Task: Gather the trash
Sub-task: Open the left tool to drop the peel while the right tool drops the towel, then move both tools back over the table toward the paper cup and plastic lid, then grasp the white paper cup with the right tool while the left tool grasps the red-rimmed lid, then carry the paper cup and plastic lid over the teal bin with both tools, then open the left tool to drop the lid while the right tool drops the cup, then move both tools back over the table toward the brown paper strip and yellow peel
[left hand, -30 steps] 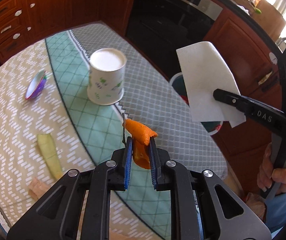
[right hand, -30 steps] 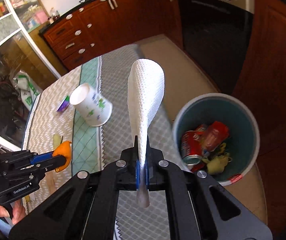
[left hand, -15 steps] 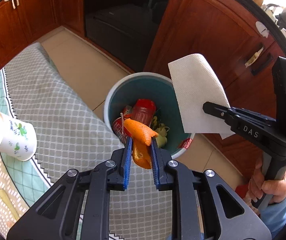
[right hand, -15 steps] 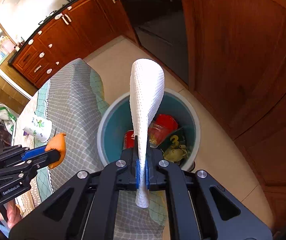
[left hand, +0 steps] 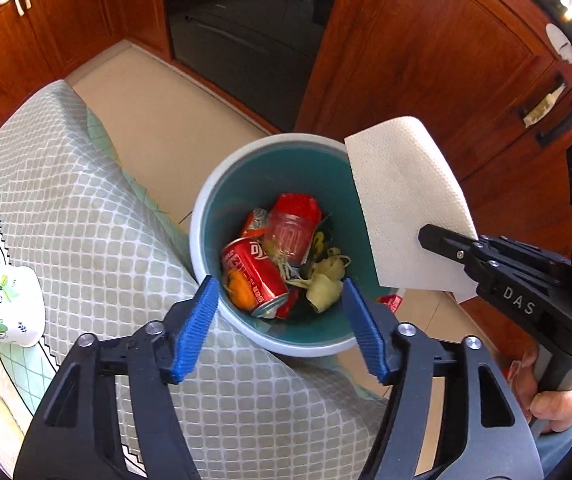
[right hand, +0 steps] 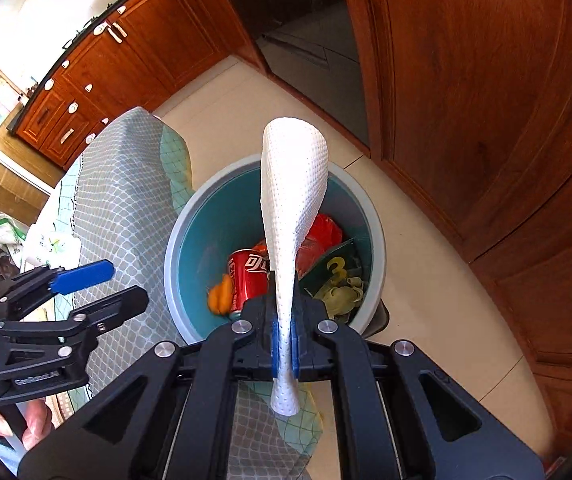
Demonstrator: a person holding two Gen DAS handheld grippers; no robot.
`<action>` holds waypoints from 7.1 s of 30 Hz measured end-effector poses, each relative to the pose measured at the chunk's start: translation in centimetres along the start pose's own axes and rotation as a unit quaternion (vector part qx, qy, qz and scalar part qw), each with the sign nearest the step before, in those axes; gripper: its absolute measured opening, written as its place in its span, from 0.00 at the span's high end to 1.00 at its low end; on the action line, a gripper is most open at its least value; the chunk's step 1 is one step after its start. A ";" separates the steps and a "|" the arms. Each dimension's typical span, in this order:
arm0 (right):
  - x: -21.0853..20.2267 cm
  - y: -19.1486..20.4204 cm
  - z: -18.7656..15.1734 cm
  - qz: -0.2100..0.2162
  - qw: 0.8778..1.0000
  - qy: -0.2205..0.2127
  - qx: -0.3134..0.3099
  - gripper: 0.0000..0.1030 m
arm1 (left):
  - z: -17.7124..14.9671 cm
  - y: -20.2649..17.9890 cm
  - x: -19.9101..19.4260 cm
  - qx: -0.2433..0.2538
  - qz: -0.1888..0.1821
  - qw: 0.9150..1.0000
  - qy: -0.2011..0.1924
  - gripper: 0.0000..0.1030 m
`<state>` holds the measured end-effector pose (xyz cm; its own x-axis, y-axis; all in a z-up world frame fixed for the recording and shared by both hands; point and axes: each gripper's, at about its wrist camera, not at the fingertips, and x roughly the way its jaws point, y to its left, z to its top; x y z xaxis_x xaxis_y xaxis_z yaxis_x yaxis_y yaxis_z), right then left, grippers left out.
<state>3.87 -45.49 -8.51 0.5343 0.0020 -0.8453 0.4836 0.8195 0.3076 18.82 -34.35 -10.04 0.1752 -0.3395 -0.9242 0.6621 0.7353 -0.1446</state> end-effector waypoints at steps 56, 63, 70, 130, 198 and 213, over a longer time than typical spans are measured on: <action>2.0 23.4 -1.8 0.016 0.992 0.036 -0.120 0.15 | -14.7 21.7 -12.9 -0.175 0.031 0.982 -0.065 0.04; 4.5 30.2 -2.5 0.043 0.982 0.058 -0.173 0.15 | -17.2 27.0 -13.4 -0.230 0.047 0.970 -0.070 0.04; 6.3 33.3 -2.2 0.046 0.979 0.054 -0.189 0.15 | -19.6 30.7 -14.0 -0.266 0.058 0.959 -0.073 0.04; -3.2 15.5 -1.3 0.019 0.996 -0.067 -0.063 0.46 | -11.7 15.6 -14.4 -0.090 0.082 0.989 -0.084 0.50; 0.4 2.8 -2.0 0.008 0.997 0.028 0.069 0.14 | -8.0 4.1 -7.1 -0.038 0.061 0.997 -0.011 0.08; -1.1 10.6 -7.3 0.041 0.999 0.036 0.004 0.14 | -17.5 9.6 -11.7 -0.146 0.097 0.984 -0.028 0.07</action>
<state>3.37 -32.63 -7.46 0.5213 0.1103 -0.8462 0.4455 0.8106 0.3801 10.37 -13.08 -6.83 0.3225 -0.2023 -0.9247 0.3768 0.9236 -0.0706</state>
